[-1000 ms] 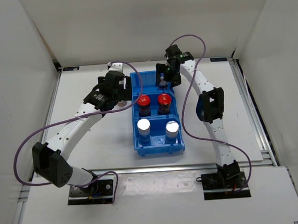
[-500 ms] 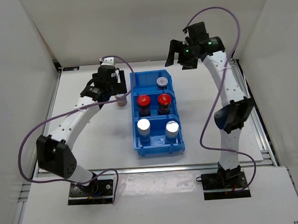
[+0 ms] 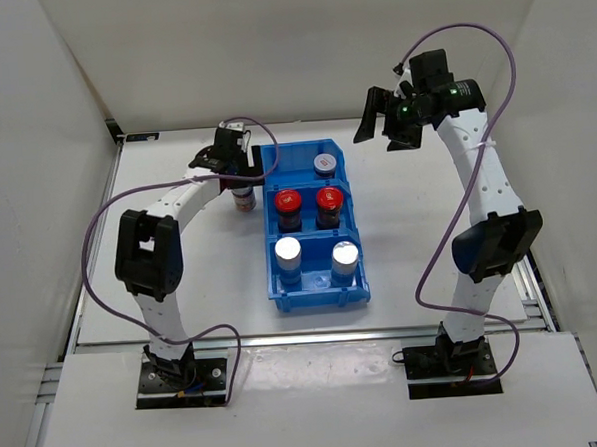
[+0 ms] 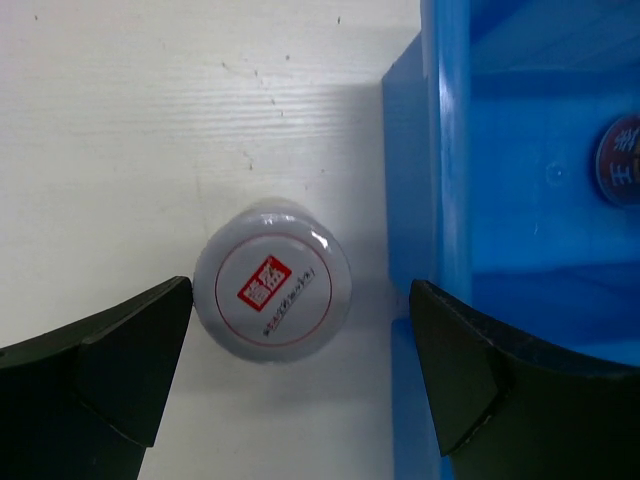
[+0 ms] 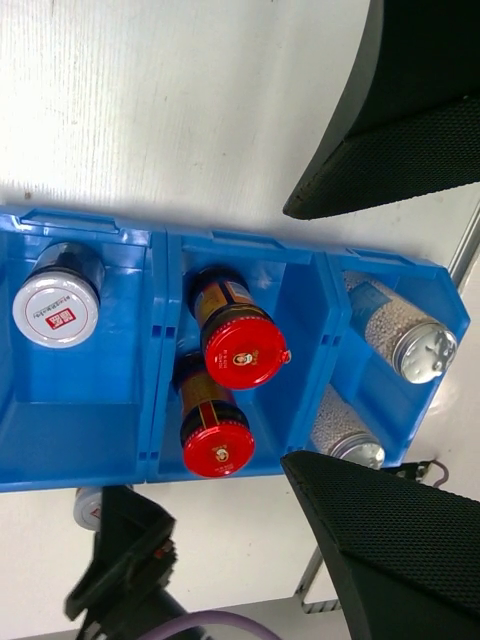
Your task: Organize the condiment bottles
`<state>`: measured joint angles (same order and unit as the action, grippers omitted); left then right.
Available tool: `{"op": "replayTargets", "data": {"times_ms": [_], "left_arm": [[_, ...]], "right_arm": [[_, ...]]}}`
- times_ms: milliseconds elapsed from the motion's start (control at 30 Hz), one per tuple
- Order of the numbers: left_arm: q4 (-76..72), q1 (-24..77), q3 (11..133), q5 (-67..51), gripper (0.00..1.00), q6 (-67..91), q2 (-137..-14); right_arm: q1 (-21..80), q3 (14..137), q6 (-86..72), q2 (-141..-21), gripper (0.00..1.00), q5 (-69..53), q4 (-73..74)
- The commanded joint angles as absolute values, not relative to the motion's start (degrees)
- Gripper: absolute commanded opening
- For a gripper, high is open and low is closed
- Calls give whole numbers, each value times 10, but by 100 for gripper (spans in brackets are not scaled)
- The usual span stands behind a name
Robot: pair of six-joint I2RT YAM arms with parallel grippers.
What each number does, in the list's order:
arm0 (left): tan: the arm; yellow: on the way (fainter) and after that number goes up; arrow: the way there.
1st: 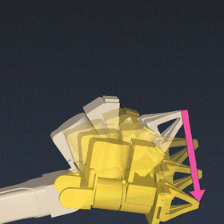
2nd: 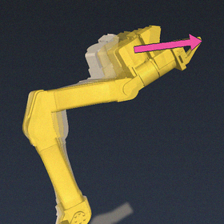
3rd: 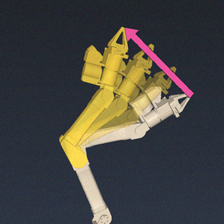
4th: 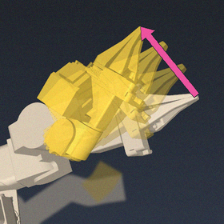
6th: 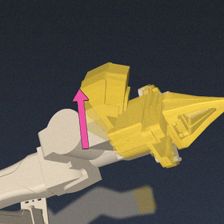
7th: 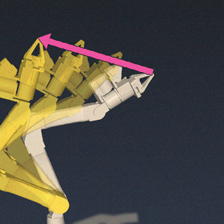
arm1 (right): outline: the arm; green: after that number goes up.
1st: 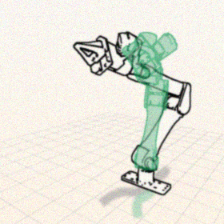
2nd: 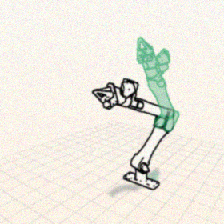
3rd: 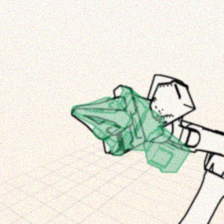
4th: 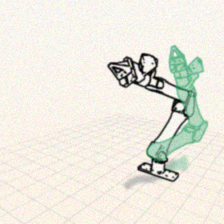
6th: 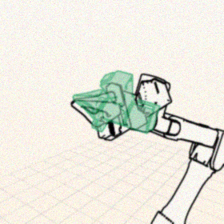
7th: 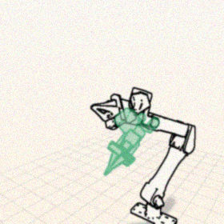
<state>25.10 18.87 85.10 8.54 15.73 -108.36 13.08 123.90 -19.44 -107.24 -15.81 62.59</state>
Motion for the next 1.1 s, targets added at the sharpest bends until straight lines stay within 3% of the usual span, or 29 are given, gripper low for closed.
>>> {"op": "replayTargets", "data": {"times_ms": [0,300,800,900,933,1067], "left_arm": [[229,178,898,83,100,161,-1092],[234,151,924,61,100,173,-1129],[201,151,845,14,96,189,-1106],[201,151,851,25,78,189,-1106],[201,151,857,30,60,189,-1099],[201,151,874,70,38,189,-1088]], "right_arm": [[127,1243,-182,-1049,100,-184,624],[116,1237,-182,-1049,100,-189,624],[116,1226,-182,-1042,100,-194,624],[116,1226,-182,-1037,100,-194,624],[116,1221,-182,-1037,100,-194,624],[116,1215,-182,-1032,100,-194,624]]}}
